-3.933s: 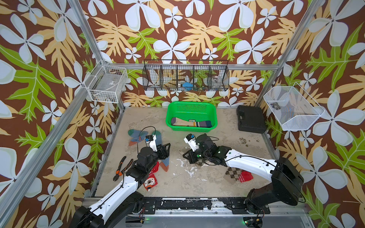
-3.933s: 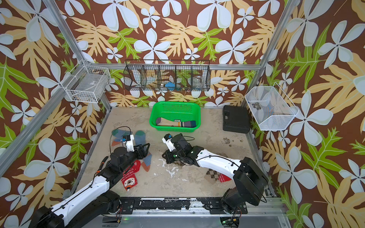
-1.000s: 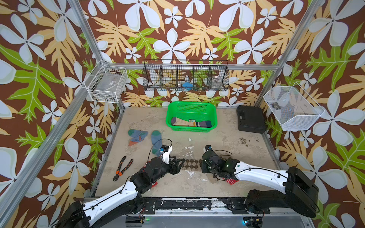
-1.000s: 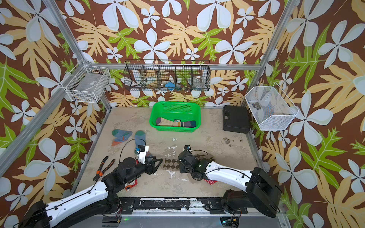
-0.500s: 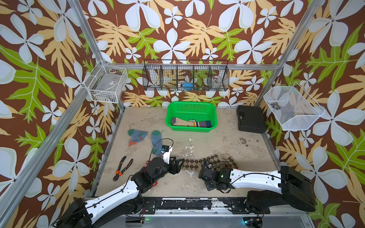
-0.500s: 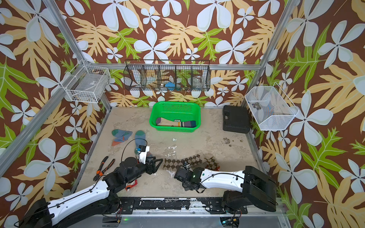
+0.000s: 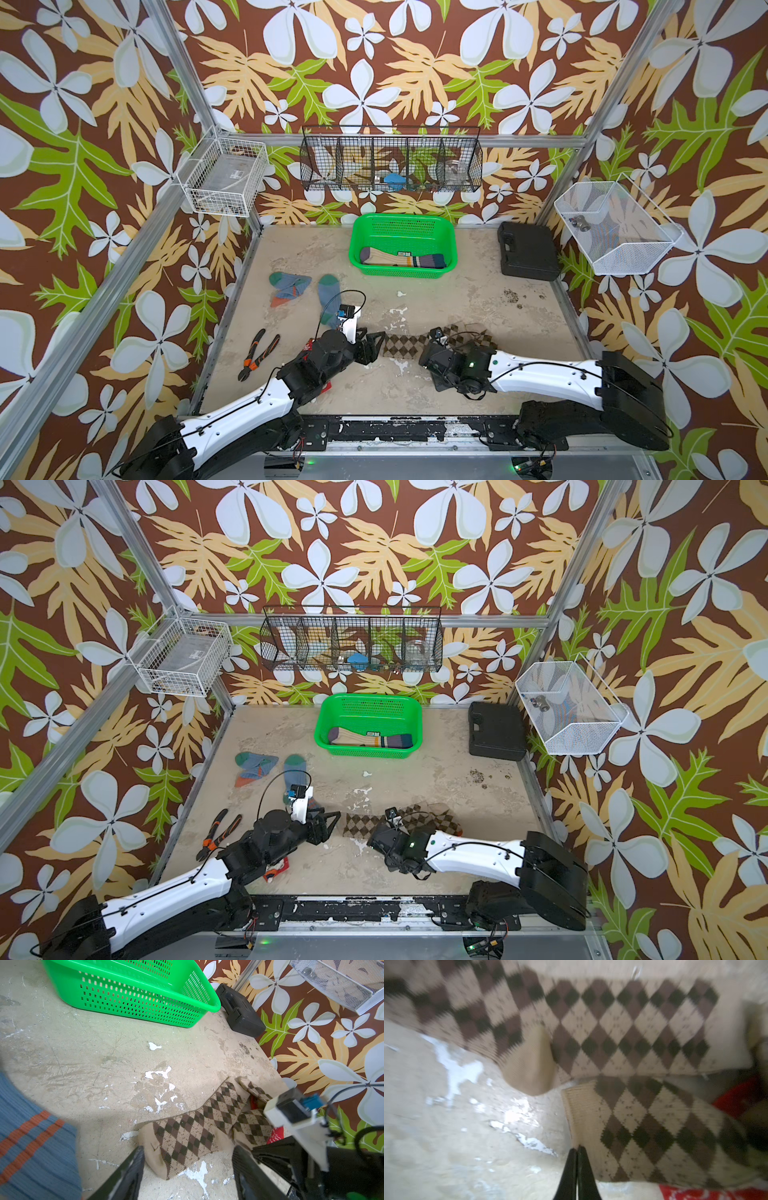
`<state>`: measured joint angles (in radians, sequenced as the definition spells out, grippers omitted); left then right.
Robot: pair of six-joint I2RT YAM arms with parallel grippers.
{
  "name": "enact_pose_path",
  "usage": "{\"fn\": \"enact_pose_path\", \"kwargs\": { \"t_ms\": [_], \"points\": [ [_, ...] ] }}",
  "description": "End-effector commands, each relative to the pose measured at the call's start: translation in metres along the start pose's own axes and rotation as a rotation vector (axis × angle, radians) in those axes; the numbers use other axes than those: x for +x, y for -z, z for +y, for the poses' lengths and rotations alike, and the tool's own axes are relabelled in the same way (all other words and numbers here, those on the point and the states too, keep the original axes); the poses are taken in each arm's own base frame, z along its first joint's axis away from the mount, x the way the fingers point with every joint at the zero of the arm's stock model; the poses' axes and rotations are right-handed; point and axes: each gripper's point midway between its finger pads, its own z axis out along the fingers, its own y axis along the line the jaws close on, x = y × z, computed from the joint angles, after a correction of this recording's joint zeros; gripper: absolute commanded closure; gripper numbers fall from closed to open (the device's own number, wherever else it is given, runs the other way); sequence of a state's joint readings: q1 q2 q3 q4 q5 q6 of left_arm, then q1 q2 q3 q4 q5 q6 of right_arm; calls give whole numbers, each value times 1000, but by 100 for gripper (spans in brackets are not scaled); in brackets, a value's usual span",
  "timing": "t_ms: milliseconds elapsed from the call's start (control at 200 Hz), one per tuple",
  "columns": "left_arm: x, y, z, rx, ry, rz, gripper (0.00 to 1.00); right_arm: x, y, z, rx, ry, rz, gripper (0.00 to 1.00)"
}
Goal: Place the socks together as a pair
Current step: Pick up the sock from the center of the board, then place the sock in the sock.
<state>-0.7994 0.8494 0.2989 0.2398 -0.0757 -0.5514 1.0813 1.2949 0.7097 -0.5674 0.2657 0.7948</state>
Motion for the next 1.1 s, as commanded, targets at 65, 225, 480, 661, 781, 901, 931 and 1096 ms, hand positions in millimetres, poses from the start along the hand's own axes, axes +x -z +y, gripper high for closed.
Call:
{"fn": "enact_pose_path", "kwargs": {
  "t_ms": [65, 225, 480, 661, 781, 901, 931, 1096],
  "points": [
    [-9, -2, 0, -18, 5, -25, 31, -63, 60, -6, -49, 45, -191, 100],
    [-15, -4, -2, -26, 3, -35, 32, -118, 129, 12, -161, 84, -343, 100],
    [-24, -4, -1, -50, 4, -58, 32, -166, 212, 50, -399, 133, -511, 100],
    [-31, 2, 4, -83, -3, -87, 32, -190, 238, 70, -502, 176, -581, 100],
    [-37, 9, 6, -100, -9, -113, 33, -211, 234, 63, -498, 153, -603, 100],
    [-40, 15, 2, -68, -14, -140, 33, -222, 233, 62, -500, 145, -606, 100],
    [-40, 16, 0, -50, -14, -148, 33, -224, 232, 63, -500, 145, -604, 100],
    [-29, 17, -20, 120, -23, -174, 30, -226, 215, 51, -467, 113, -566, 100]
  ]
}}
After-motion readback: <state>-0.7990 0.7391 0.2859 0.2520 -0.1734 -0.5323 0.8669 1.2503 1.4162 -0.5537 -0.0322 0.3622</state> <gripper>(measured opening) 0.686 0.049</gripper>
